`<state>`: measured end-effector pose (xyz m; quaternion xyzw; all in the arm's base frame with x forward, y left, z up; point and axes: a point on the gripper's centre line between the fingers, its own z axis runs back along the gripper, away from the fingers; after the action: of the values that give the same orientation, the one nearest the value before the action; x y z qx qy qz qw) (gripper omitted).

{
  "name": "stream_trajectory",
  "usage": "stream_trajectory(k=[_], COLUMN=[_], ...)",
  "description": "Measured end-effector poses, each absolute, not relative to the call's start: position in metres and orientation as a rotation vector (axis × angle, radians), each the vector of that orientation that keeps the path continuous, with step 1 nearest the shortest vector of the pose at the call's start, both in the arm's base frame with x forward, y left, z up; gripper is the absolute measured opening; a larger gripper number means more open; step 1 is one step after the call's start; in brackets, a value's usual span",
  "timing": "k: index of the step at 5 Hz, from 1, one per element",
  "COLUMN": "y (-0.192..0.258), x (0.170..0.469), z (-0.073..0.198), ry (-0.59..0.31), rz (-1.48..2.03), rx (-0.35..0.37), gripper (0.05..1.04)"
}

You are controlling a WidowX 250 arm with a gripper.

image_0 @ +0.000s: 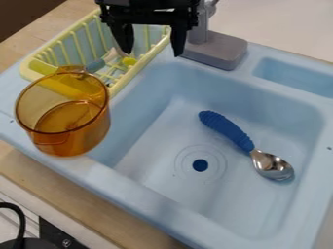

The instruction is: Moved the plastic spatula into the sink, on top of the blue spoon

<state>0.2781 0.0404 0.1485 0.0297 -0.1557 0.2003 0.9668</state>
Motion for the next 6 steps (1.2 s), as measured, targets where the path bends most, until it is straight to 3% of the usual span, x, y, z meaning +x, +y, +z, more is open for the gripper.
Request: stream_trajectory(k=[1,2,5,6], y=[0.039,0.048,0.101,0.113], x=[0.276,0.28,0.284,0.28], z=[0.141,0.138,0.158,0.143], ry=[-0.285,-0.244,-0.218,-0.155], rz=[0.401,0.339,0.412,0.431], rx=[0.053,-0.021,0.115,0.115], gripper=[0.999,0.999,0.999,0.999])
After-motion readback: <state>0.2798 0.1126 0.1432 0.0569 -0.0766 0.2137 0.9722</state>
